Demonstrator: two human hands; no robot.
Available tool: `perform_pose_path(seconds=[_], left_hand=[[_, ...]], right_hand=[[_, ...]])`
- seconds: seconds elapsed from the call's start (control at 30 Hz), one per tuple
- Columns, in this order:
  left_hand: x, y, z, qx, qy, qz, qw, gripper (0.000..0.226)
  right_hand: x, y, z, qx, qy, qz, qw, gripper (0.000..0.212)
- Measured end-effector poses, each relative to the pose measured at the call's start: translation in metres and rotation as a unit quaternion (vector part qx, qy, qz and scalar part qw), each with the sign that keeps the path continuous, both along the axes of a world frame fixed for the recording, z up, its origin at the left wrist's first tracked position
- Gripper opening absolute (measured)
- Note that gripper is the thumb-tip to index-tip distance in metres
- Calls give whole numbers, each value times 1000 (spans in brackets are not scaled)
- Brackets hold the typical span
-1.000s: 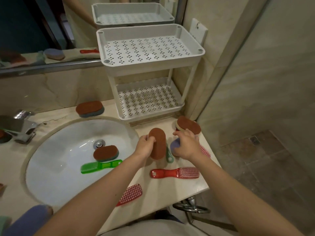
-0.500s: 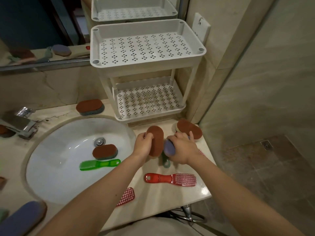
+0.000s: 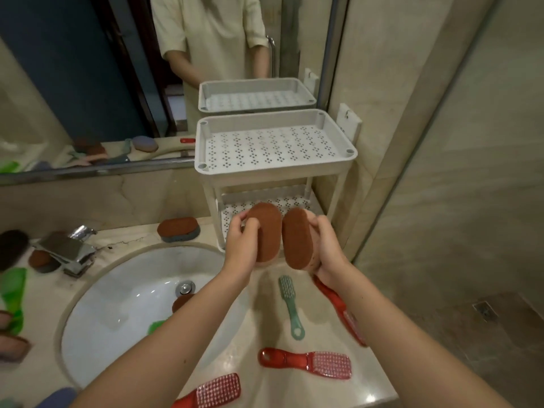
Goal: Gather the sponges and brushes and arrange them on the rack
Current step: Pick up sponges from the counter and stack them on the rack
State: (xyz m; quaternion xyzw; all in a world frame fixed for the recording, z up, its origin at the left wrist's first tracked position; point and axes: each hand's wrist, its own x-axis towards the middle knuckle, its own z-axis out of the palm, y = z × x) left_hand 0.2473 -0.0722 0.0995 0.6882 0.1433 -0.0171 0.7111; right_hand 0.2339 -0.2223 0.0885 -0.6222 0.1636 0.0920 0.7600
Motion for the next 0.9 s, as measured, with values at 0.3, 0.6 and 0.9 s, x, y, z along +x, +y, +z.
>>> perform_pose_path(seconds=[0.3,0.6,0.9], left_hand=[[16,14,80,-6,-62,-8,998,25],[29,22,121,-11,-70,-44,997,18],[83,40,143,128,-79,-50,987,41]], right_hand=[[22,7,79,-1,-111,25,994,43],[43,2,133,15,-124,69,990,26],[98,26,153,-59,-106,47,992,29]])
